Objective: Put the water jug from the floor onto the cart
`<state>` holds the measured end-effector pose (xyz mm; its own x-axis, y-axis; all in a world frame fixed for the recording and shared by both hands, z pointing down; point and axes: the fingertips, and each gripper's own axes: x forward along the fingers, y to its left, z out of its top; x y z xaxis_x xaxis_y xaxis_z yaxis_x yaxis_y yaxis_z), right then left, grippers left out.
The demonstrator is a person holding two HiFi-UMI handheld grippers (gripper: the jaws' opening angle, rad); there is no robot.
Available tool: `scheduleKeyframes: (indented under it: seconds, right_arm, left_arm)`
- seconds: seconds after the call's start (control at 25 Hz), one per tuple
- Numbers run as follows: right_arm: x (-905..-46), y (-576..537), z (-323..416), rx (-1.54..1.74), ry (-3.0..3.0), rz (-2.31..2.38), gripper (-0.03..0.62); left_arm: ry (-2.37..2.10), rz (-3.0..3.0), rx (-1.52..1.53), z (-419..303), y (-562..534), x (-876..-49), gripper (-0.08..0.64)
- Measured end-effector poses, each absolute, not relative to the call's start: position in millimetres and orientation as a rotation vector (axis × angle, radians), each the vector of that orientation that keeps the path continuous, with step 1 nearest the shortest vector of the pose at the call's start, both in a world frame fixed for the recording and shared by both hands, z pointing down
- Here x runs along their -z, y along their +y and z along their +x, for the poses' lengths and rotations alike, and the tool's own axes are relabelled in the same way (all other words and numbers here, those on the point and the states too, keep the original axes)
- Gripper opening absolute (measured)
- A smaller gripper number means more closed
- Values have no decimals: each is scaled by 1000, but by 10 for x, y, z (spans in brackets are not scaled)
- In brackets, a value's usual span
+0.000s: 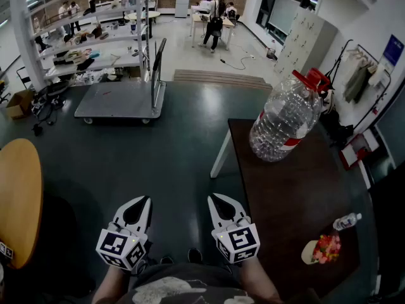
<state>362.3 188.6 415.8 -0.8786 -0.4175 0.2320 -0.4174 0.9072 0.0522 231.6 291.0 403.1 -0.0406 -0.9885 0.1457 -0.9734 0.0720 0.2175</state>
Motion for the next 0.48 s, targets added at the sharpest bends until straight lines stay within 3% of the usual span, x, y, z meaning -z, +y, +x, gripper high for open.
scheduleKeyframes:
  seconds: [0.48]
  right_arm:
    - [-4036,1828,3766,60,-2805,766,-11]
  left_arm:
    - [-2062,2087,77,2390,2820,-3845,8]
